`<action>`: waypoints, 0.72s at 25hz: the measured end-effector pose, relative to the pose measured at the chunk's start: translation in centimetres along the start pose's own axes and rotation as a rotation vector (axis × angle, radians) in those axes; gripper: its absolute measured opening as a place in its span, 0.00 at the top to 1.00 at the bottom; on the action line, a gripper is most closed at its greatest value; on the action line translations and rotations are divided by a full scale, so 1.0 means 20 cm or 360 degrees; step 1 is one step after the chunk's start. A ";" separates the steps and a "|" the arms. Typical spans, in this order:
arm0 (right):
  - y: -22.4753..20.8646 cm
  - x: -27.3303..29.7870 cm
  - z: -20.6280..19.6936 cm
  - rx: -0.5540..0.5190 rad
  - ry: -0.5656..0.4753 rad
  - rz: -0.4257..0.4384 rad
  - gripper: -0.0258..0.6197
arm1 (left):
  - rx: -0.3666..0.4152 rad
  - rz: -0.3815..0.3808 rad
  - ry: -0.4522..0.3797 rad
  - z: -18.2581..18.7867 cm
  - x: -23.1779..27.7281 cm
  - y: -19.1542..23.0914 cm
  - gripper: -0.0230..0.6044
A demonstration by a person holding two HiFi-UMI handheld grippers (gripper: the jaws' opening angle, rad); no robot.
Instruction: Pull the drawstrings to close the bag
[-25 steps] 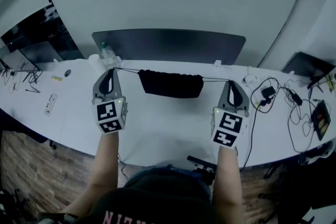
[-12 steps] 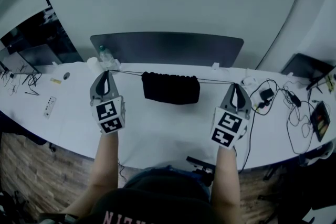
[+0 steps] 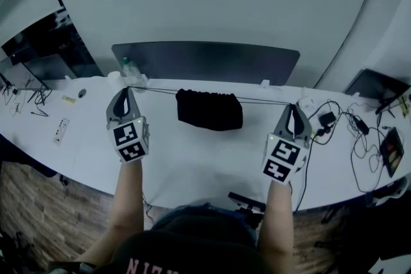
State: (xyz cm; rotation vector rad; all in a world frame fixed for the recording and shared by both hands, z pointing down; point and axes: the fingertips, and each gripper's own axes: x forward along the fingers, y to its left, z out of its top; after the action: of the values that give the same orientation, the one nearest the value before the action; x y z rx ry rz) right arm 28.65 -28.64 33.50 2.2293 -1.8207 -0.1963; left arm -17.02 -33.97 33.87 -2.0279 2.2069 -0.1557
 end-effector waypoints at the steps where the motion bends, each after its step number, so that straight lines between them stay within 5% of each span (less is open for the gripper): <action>1: -0.01 0.00 0.00 0.0005 0.0000 -0.0001 0.95 | 0.0000 -0.0001 0.0002 0.00 0.00 0.00 0.94; 18: -0.13 0.00 -0.02 0.0023 0.0013 -0.0068 0.95 | -0.0030 0.0043 -0.0003 -0.02 0.02 0.13 0.94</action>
State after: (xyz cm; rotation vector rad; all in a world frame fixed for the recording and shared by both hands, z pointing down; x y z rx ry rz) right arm 31.15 -28.15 33.15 2.2769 -1.7768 -0.1823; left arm -19.63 -34.12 33.81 -2.0058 2.2420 -0.1308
